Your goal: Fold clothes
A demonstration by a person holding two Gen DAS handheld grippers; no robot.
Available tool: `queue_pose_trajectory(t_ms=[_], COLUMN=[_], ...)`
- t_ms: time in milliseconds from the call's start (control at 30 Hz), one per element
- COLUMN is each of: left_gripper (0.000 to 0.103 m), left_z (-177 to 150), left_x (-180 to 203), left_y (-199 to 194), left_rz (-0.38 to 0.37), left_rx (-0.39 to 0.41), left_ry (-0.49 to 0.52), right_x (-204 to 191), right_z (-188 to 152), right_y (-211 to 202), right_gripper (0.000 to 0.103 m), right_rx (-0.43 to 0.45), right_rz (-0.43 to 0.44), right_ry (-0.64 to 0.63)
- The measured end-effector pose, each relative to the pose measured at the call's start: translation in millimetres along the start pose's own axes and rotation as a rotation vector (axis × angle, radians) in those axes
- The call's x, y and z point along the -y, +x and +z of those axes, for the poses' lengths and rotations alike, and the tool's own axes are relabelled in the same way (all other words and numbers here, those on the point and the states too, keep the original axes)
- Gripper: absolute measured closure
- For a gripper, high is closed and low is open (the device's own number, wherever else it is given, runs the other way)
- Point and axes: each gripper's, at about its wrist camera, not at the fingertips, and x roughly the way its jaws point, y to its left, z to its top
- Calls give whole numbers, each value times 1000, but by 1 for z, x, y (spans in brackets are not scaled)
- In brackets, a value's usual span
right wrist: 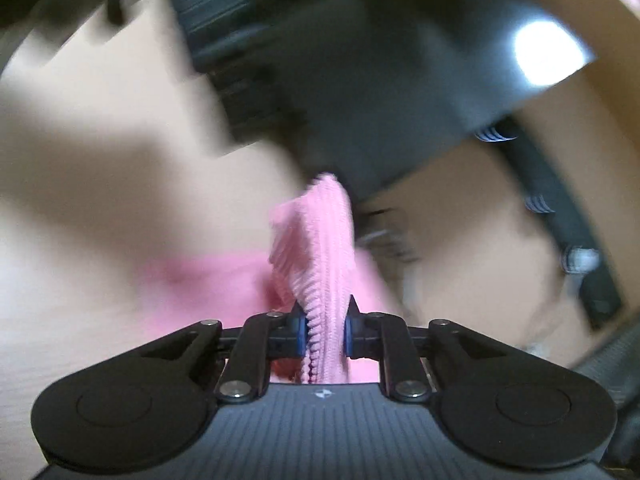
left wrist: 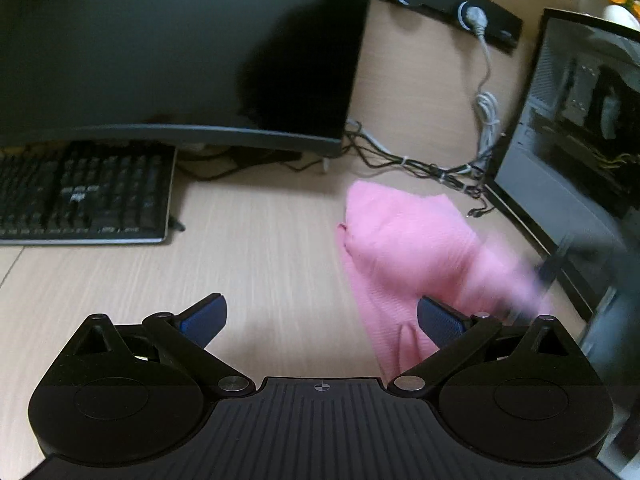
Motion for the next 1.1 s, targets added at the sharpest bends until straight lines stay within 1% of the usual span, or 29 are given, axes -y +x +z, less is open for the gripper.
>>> queue_pose_trajectory(t_ms=[33,100,133,167,200,267,333,367,400,467,500,567,600,633,700,733,767,800,900,967,1033,1067,1100], left_gripper=[0,0,0,0,0,0,0,0,0,0,0,0,0,0,0,0,0,0,0,0,0,0,0], left_z=[-1,-4,-6,-8,-9,-8,-6,-4,-3,-1,-2,-4,-5,-7,-17,-22,-26,-27,-12,7,26,35,44], left_x=[0,1,1,0,0,4,11,16,22,35,40,51,56,61,65,67,67,66,59,56,55,54,53], left_y=[-1,-4,-5,-6,-7,-8,-10,-10,-9,-2,6,23,31,40,61,69,74,74,63,54,57,61,72], left_rz=[-3,-7,-5,-3,-6,-46,-101,-137,-176,-267,-301,-368,-401,-419,-389,-372,-349,-341,-393,-440,-462,-471,-476], left_rx=[-3,-9,-14,-20,-23,-18,-7,0,7,11,-5,-37,-53,-79,-169,-210,-236,-244,-214,-147,-92,-71,-67], left_ry=[6,23,27,29,28,32,42,52,60,59,49,30,20,18,44,62,87,94,46,25,18,12,1], right_x=[-3,-10,-3,7,18,44,71,81,90,102,105,101,93,88,81,85,91,97,122,146,168,178,187], right_z=[0,1,0,-1,-2,-8,-15,-21,-27,-42,-51,-67,-74,-80,-90,-93,-95,-97,-98,-96,-91,-89,-87], right_y=[-1,-3,-6,-10,-15,-28,-40,-43,-46,-41,-35,-20,-15,-14,-12,-15,-20,-24,-36,-32,-25,-15,-4], right_gripper=[87,74,70,59,44,31,25,17,14,14,14,14,14,14,14,14,14,14,14,14,24,35,44], right_rx=[-6,-17,-20,-22,-24,-15,-13,-17,-22,-67,-98,-161,-216,-240,-264,-264,-260,-256,-206,-166,-134,-132,-133], right_rz=[27,80,113,149,184,233,239,220,194,118,78,54,44,41,42,48,55,63,67,71,67,67,69], right_ry=[14,41,81,130,180,303,427,493,559,672,723,777,776,783,807,831,859,887,969,1034,1088,1107,1125])
